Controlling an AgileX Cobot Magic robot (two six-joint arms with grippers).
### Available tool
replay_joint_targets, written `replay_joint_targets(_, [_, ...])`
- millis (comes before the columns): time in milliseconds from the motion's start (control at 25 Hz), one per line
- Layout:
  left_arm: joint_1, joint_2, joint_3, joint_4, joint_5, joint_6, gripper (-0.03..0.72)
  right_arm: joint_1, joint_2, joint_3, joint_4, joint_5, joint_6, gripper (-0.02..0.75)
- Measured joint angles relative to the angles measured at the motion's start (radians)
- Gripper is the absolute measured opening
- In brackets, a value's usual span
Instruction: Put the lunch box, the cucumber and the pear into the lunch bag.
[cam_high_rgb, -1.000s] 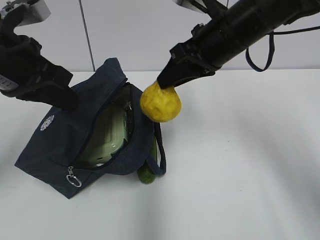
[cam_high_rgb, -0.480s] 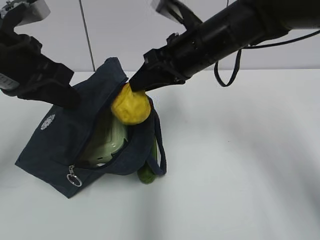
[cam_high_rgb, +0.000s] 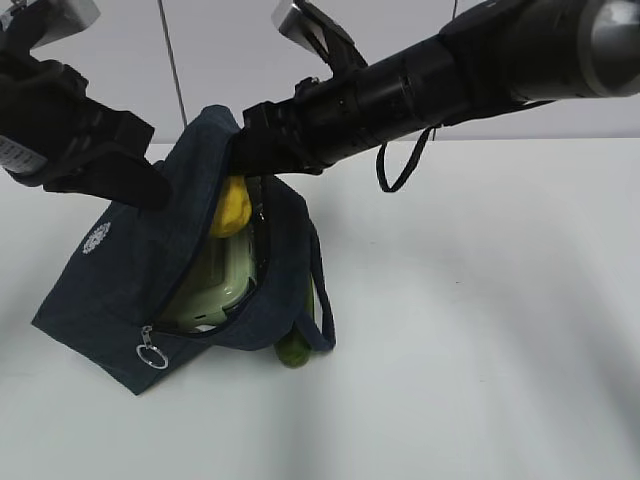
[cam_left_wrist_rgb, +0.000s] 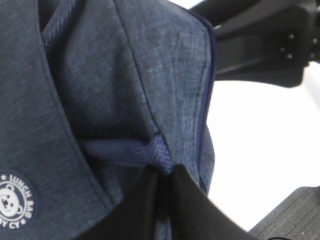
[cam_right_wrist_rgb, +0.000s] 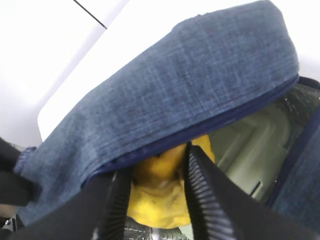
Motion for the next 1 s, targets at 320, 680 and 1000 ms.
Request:
replay_joint_targets(320, [0.000, 0.000, 0.000, 0.000, 0.001, 0.000, 0.003, 0.000, 0.040, 0.000, 0.029, 0.011, -0.004, 0.409])
replay_joint_targets(680, [0.000, 0.000, 0.000, 0.000, 0.007, 0.000, 0.003, -0.016, 0.024, -0.001, -0.121, 0.035, 0.049, 0.428])
replay_joint_targets(1000, [0.000, 0.000, 0.000, 0.135, 0.029, 0.000, 0.003, -0.022, -0.058, -0.001, -0.572, 0.070, 0.295, 0.379])
